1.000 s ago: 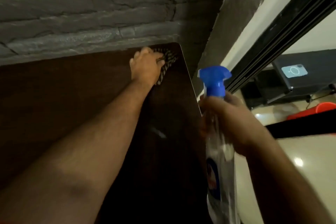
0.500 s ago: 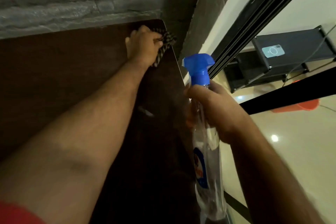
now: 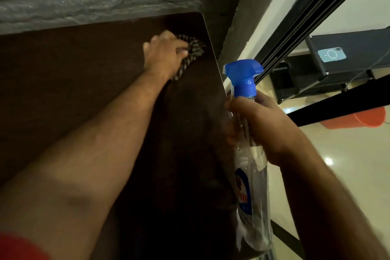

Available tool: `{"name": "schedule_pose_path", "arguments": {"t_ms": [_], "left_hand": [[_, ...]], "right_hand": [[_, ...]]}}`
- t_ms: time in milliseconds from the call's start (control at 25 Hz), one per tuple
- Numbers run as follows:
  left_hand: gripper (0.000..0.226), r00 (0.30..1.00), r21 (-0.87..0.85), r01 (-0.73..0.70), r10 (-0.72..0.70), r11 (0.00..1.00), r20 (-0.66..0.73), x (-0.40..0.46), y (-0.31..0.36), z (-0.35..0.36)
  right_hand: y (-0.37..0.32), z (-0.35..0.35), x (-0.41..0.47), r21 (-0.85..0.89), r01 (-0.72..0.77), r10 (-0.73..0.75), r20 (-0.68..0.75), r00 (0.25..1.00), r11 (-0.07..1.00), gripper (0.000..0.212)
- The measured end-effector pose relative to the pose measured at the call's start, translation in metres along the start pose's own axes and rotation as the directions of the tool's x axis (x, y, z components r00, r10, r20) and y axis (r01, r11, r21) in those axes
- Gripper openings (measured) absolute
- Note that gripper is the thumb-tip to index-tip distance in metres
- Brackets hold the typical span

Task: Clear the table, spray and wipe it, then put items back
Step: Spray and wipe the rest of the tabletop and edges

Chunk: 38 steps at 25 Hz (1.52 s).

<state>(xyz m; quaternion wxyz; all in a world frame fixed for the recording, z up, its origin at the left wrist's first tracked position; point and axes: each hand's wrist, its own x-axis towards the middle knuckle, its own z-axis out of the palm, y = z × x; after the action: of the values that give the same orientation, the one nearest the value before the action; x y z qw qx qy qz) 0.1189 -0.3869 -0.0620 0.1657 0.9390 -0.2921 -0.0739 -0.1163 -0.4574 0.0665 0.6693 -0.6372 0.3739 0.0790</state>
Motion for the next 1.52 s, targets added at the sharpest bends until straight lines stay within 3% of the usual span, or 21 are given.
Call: {"name": "schedule_pose_path", "arguments": {"t_ms": [80, 160, 240, 320, 440, 560, 680, 800, 880, 920, 1000, 1120, 1200, 1360, 1440, 1520], "left_hand": [[0.03, 0.98, -0.047, -0.165, 0.169, 0.985, 0.105, -0.061, 0.015, 0.01], [0.031, 0.944, -0.114, -0.305, 0.316, 0.945, 0.094, -0.137, -0.003, 0.014], [0.033, 0.965, -0.122, -0.255, 0.261, 0.959, 0.034, -0.152, -0.032, 0.004], [0.029, 0.995, -0.084, -0.09, 0.087, 0.992, -0.046, -0.105, -0.041, -0.002], [0.03, 0.993, -0.055, 0.067, -0.072, 0.996, -0.089, -0.026, 0.006, 0.017], [0.028, 0.997, -0.112, -0.076, 0.079, 0.991, 0.022, -0.042, 0.069, 0.035], [0.028, 0.974, -0.108, -0.226, 0.227, 0.968, -0.001, -0.134, 0.04, 0.035], [0.029, 0.995, -0.059, -0.067, 0.062, 0.996, -0.077, -0.121, -0.006, 0.016], [0.027, 0.987, -0.033, 0.095, -0.099, 0.995, -0.124, -0.068, 0.002, 0.016], [0.027, 0.988, -0.021, 0.109, -0.111, 0.994, -0.105, -0.052, 0.021, 0.018], [0.027, 1.0, -0.047, 0.017, -0.018, 0.999, -0.014, -0.064, 0.062, 0.026], [0.029, 0.971, -0.101, -0.235, 0.239, 0.967, 0.03, -0.175, 0.056, 0.041], [0.033, 0.983, -0.087, -0.181, 0.178, 0.98, -0.04, -0.213, 0.019, 0.031], [0.028, 0.966, -0.027, 0.168, -0.17, 0.985, -0.195, -0.12, -0.013, 0.018], [0.027, 0.982, -0.001, 0.118, -0.117, 0.993, -0.149, -0.099, 0.022, 0.023], [0.025, 0.996, -0.043, -0.043, 0.04, 0.998, -0.074, -0.138, 0.05, 0.034]], "right_hand": [[0.002, 0.002, -0.005, 0.012, 0.01, -0.011, 0.023, 1.0, 1.0, 0.015], [0.008, 0.0, -0.005, 0.007, 0.01, -0.011, 0.035, 0.999, 1.0, 0.021], [0.017, -0.004, -0.003, 0.006, -0.037, 0.036, 0.038, 0.999, 0.999, 0.03], [0.021, -0.009, 0.0, -0.006, -0.084, 0.084, 0.017, 0.996, 0.996, 0.034], [0.021, -0.012, -0.005, 0.003, -0.067, 0.067, -0.026, 0.997, 0.998, 0.014], [0.02, -0.023, -0.011, 0.019, -0.024, 0.024, -0.036, 0.999, 1.0, 0.008], [0.015, -0.039, -0.015, 0.021, -0.009, 0.01, -0.038, 0.999, 1.0, 0.013], [0.016, -0.047, -0.014, 0.011, -0.003, 0.003, -0.047, 0.999, 1.0, 0.013], [0.017, -0.044, -0.015, -0.003, 0.013, -0.013, -0.028, 1.0, 1.0, 0.013], [0.019, -0.042, -0.017, -0.008, 0.015, -0.015, -0.023, 1.0, 1.0, 0.013], [0.022, -0.041, -0.023, -0.01, 0.017, -0.017, -0.01, 1.0, 1.0, 0.011], [0.027, -0.042, -0.032, 0.002, 0.006, -0.006, 0.007, 1.0, 1.0, 0.013], [0.036, -0.048, -0.035, 0.003, -0.019, 0.019, -0.002, 1.0, 1.0, 0.017], [0.05, -0.046, -0.04, -0.021, -0.02, 0.02, -0.021, 1.0, 1.0, 0.02], [0.055, -0.042, -0.045, 0.004, -0.02, 0.02, -0.032, 0.999, 1.0, 0.02], [0.059, -0.034, -0.051, 0.025, -0.02, 0.021, -0.032, 0.999, 1.0, 0.02]]}}
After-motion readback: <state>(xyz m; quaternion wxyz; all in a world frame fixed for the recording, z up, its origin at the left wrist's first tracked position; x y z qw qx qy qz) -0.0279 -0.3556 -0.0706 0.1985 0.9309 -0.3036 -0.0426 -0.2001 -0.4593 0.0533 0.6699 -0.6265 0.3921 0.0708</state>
